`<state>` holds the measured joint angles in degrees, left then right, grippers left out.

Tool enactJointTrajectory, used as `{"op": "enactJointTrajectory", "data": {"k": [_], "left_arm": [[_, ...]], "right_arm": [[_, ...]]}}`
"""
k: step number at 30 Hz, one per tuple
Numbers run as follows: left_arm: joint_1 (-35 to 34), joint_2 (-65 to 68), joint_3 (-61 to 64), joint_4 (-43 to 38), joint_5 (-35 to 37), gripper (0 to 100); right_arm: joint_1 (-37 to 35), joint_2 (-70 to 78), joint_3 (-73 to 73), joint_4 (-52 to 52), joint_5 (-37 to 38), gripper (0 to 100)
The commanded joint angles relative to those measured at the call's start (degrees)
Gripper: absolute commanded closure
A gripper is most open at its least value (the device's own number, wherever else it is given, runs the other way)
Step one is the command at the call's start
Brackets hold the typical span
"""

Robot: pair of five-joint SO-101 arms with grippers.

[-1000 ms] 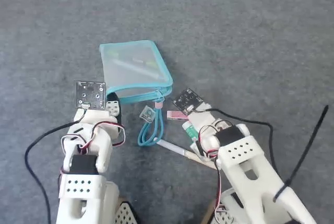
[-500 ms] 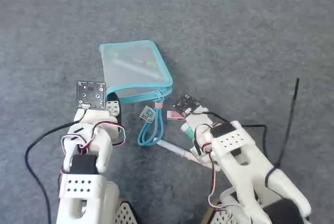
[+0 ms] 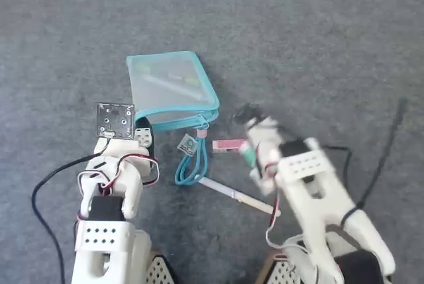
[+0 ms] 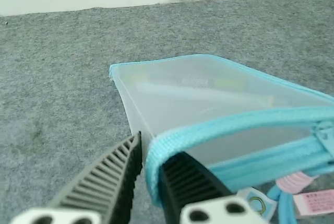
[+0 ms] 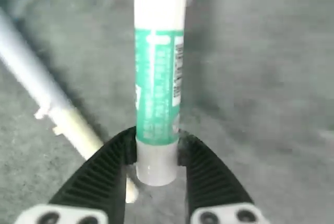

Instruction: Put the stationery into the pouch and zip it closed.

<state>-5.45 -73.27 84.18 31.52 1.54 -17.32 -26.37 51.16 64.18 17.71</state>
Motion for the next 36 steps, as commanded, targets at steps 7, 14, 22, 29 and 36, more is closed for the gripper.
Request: {"op": "enactJointTrajectory", "data": {"k": [7,14,22,29,36], "left_arm": [[0.2,0.7,-0.2,-1.8,-0.8,99],[0.2,0.7,-0.2,-1.8,-0.8,99],[0.2,0.7,-0.3,-1.8,-0.8,99],[0.2,0.7,-0.3,-1.8,-0.8,99],[0.3,0.7,-0.2,-1.7,-0.8,99]], "right_arm": [[-10.7,-14.7,-28.8,24.0,1.1,99.2],[-26.6,-14.7,-32.1,28.6,0.8,99.2],[-29.2,-8.7,-32.4,25.6,0.8,99.2],[-27.1,8.2,-42.5,23.0,-4.1,99.2],[-25.8,23.5,-59.1,27.8,-5.3,99.2]]}}
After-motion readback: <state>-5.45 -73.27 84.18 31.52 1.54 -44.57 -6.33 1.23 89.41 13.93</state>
